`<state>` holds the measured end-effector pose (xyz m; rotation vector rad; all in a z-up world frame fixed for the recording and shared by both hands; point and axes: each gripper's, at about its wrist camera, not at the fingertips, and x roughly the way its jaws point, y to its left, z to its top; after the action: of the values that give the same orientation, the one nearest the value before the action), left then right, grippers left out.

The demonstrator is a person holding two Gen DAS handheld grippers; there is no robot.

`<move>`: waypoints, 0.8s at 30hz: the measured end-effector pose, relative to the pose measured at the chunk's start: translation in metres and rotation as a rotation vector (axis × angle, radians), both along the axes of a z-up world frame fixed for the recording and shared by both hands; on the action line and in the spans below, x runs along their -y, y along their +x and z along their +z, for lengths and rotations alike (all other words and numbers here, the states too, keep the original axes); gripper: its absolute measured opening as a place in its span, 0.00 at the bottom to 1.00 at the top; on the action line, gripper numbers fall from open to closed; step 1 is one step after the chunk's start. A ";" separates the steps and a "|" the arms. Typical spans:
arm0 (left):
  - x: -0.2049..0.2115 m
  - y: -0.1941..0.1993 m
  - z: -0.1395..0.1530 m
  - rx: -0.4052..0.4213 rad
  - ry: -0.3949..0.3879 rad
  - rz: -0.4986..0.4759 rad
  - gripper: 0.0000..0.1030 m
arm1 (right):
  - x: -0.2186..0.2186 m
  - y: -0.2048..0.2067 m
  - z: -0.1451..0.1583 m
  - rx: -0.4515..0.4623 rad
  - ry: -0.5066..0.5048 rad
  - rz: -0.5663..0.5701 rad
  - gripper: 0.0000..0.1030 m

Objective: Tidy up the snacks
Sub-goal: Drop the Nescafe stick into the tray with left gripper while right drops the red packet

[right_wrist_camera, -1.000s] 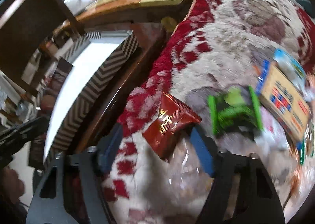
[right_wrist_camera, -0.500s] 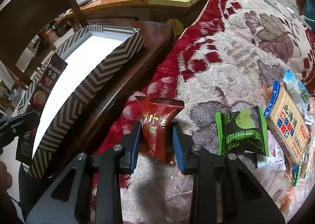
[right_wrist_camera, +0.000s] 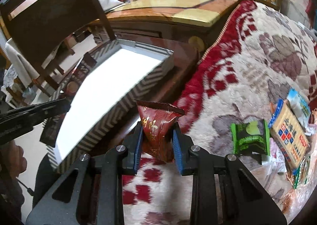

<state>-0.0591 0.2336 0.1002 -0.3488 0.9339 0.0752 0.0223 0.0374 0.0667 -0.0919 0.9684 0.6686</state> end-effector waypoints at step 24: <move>-0.053 0.007 -0.015 -0.043 0.075 0.126 0.09 | -0.086 -0.014 0.038 0.014 0.077 0.192 0.26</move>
<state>-0.0518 0.2866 0.0857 -0.3371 0.9485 0.2339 0.0085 0.1235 0.1048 -0.1231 0.9264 0.8802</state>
